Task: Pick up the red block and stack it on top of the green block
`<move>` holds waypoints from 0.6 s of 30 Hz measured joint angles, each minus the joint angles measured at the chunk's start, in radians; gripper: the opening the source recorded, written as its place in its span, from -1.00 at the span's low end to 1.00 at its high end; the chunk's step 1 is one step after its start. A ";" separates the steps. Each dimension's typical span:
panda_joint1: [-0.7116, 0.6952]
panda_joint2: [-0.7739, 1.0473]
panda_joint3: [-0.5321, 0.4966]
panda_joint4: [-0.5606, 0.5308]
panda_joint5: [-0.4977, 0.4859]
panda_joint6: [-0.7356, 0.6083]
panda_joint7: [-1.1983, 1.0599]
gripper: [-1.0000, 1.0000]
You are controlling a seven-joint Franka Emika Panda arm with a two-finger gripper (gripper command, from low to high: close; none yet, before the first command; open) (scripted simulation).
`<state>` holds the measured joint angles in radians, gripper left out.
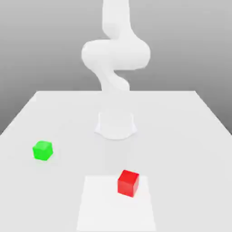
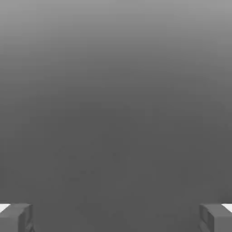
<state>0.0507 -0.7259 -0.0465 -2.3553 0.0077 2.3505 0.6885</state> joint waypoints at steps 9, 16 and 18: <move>0.176 0.315 -0.139 -0.219 0.039 0.203 -0.463 0.00; 0.258 0.546 -0.178 -0.384 0.036 0.355 -0.782 0.00; 0.268 0.608 -0.179 -0.431 0.016 0.399 -0.860 0.00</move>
<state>0.3184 -0.1183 -0.2258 -2.7863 0.0237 2.7492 -0.1716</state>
